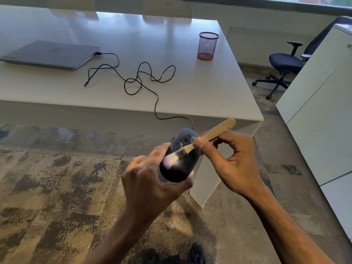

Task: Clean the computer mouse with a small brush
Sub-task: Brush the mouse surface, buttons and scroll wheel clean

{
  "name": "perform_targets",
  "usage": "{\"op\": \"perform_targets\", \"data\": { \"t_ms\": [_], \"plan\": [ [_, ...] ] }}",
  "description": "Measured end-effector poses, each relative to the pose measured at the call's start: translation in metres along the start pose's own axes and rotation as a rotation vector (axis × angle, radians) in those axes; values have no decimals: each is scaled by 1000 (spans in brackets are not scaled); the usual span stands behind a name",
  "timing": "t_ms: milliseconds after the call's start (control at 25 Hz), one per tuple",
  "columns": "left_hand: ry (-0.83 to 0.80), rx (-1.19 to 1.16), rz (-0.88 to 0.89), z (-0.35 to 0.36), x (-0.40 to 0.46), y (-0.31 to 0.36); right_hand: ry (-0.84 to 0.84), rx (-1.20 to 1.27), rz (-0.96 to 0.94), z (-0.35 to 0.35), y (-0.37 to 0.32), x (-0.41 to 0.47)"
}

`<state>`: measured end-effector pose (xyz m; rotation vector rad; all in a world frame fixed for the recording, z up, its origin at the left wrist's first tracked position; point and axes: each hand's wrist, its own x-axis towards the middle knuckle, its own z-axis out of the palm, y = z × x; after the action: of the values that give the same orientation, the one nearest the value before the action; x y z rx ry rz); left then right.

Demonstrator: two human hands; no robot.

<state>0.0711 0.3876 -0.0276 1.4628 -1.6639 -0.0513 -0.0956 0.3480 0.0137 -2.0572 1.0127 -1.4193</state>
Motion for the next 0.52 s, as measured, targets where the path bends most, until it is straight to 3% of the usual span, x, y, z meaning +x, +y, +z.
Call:
{"op": "perform_targets", "data": {
  "t_ms": [160, 360, 520],
  "plan": [
    [2, -9, -12, 0, 0, 1, 137, 16, 53, -10, 6, 11],
    [-1, -45, -8, -1, 1, 1, -48, 67, 59, -22, 14, 13],
    [-25, -59, 12, -2, 1, 1, 77, -37, 103, -23, 22, 25]
  ]
}}
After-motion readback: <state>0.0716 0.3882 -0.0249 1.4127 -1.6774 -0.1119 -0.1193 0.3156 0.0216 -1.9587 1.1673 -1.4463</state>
